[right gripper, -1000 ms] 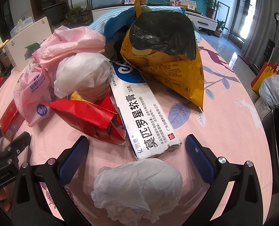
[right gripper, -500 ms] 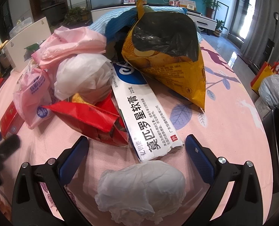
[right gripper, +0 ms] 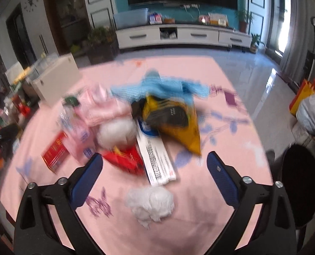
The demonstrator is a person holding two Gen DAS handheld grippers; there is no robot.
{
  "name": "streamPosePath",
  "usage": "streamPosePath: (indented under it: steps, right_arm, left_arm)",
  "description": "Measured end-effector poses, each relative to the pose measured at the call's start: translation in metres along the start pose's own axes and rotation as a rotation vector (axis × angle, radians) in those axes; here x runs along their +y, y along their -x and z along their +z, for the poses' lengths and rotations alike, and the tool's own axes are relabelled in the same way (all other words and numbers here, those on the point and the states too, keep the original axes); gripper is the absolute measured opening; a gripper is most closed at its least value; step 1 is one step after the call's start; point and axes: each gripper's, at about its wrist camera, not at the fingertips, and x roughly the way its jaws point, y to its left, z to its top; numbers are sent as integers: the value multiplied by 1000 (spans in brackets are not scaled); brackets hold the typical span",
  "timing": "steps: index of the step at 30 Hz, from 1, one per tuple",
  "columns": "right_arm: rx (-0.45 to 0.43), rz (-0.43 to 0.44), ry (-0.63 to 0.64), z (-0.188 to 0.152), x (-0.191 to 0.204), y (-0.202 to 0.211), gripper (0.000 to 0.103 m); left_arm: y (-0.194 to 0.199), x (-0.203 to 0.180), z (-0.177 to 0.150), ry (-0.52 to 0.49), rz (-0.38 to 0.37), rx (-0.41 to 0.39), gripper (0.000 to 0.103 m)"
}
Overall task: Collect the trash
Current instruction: 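Grasp the red snack wrapper with the right tool while the left tool grasps the red cigarette box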
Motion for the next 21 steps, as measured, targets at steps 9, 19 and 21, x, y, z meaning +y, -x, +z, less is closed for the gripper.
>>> streamPosePath:
  steps: [9,19,21]
  right_arm:
    - [97,156,-8,20,17,-32,55]
    - [214,153,64,-9,38,-72,48]
    - [226,157,63,-11,38,-75,48]
  left_arm:
    - [-72,19,-22,-31,1,179,95]
    - [-109,26,-41,-36,36,279,84]
    - [-113,28,-43,-28,26,290,80]
